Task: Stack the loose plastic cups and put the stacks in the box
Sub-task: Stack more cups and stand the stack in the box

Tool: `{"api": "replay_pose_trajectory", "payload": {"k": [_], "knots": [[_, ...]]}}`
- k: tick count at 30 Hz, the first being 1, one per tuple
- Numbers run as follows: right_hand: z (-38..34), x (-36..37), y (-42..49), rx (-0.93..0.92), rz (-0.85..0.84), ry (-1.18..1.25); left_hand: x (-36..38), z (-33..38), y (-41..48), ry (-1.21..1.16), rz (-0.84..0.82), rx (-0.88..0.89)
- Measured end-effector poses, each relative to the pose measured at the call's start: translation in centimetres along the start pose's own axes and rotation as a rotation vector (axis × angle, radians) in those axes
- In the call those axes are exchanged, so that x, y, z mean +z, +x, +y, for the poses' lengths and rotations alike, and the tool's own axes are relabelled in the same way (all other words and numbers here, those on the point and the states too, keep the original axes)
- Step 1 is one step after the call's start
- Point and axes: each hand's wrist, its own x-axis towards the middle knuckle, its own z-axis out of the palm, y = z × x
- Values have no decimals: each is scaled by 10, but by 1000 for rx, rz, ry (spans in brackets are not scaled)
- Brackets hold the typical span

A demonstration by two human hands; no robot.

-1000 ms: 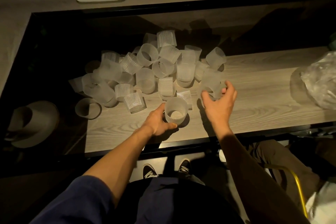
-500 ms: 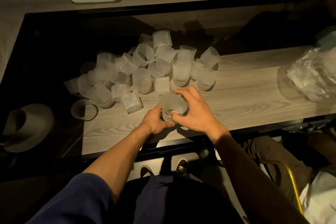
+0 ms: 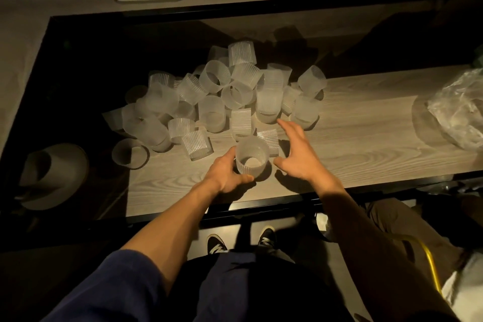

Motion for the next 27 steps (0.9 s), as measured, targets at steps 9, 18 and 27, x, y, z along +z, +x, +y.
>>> {"api": "replay_pose_trajectory", "payload": {"k": [9,18,27], "knots": [[21,24,35,145,-90,-236,-5,-7,-3,-3,28,-9],[11,15,19,133,199,363,-6,-11,-1,-2,32,9],[-54,-12,-9,-339,89,135,-7,-12,3,7,34,27]]}}
